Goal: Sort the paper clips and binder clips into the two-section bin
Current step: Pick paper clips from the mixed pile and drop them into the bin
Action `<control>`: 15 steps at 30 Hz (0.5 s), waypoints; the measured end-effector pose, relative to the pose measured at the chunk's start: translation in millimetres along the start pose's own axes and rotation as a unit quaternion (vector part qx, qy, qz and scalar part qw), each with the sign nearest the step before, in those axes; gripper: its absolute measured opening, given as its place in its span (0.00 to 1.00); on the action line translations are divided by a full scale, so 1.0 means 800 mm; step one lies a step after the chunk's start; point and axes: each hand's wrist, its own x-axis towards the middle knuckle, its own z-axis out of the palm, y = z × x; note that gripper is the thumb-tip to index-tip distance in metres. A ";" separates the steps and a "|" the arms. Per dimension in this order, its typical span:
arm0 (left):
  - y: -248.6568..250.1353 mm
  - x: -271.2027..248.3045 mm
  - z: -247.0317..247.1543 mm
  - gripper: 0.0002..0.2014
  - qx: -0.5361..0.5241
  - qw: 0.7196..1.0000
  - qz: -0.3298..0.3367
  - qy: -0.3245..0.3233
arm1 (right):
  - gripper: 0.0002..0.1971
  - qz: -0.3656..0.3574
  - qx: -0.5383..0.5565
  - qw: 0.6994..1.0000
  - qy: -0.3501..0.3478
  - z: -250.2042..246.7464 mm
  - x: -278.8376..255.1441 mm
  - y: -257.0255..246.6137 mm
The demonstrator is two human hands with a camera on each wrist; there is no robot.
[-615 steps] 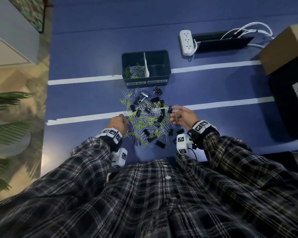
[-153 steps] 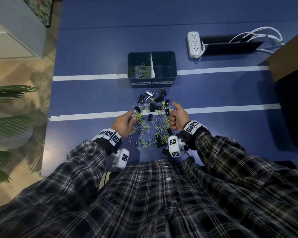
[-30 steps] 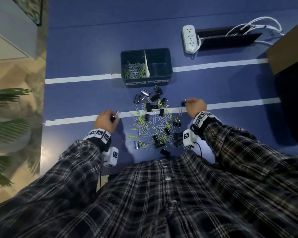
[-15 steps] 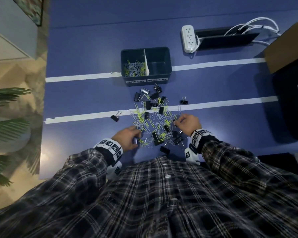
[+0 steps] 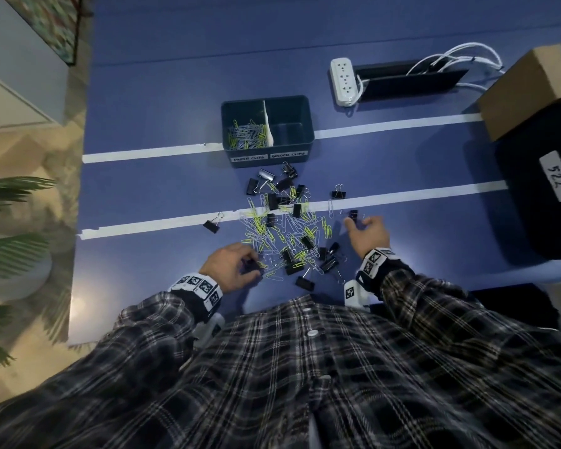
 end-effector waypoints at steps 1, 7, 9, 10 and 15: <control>-0.005 -0.001 -0.002 0.19 -0.024 0.999 -0.018 0.036 | 0.22 -0.006 -0.026 1.000 -0.015 0.003 -0.003 0.001; -0.054 -0.001 -0.014 0.23 -0.007 0.979 -0.166 0.117 | 0.34 -0.065 -0.170 0.971 -0.152 0.000 -0.013 -0.003; -0.055 0.002 -0.012 0.24 0.060 0.975 -0.176 0.120 | 0.31 -0.063 -0.176 0.966 -0.177 0.000 -0.018 -0.005; -0.049 0.007 -0.010 0.24 0.089 0.973 -0.166 0.134 | 0.28 -0.060 -0.171 0.966 -0.186 0.001 -0.018 -0.006; 0.037 0.050 -0.005 0.18 0.065 0.998 0.004 0.024 | 0.16 -0.038 -0.144 0.969 -0.197 0.009 -0.013 -0.015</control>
